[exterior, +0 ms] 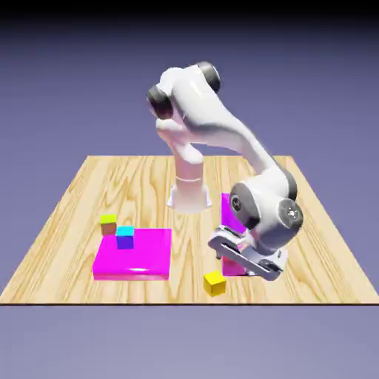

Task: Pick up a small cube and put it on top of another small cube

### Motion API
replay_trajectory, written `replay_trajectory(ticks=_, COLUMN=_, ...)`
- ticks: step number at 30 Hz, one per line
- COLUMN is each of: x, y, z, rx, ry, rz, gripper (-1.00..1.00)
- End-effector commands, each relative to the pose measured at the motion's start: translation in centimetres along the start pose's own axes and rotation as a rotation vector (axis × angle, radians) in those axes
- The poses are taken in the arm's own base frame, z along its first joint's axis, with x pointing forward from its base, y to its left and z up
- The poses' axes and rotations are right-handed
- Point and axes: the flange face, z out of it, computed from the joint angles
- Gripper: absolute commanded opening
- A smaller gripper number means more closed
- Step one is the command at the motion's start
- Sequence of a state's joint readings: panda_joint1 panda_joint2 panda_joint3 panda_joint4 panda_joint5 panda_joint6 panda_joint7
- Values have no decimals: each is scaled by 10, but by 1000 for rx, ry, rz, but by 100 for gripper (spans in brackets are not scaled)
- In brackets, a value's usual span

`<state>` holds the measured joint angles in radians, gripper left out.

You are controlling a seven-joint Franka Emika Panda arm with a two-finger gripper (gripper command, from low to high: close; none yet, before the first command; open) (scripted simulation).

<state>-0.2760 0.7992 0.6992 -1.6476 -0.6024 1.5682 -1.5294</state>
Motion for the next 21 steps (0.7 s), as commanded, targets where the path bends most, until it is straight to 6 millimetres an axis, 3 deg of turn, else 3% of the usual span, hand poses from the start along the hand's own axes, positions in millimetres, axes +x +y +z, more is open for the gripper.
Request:
replay_trajectory(ticks=1, x=-1, y=3, z=3, rx=18, ry=7, rz=-50, gripper=0)
replay_trajectory(ticks=14, x=-34, y=34, z=46, rx=201, ry=209, rz=-665, gripper=0)
replay_trajectory(ticks=16, x=-35, y=34, z=48, rx=204, ry=217, rz=-680, gripper=0)
replay_trajectory(ticks=21, x=-28, y=33, z=111, rx=205, ry=217, rz=-680, gripper=0)
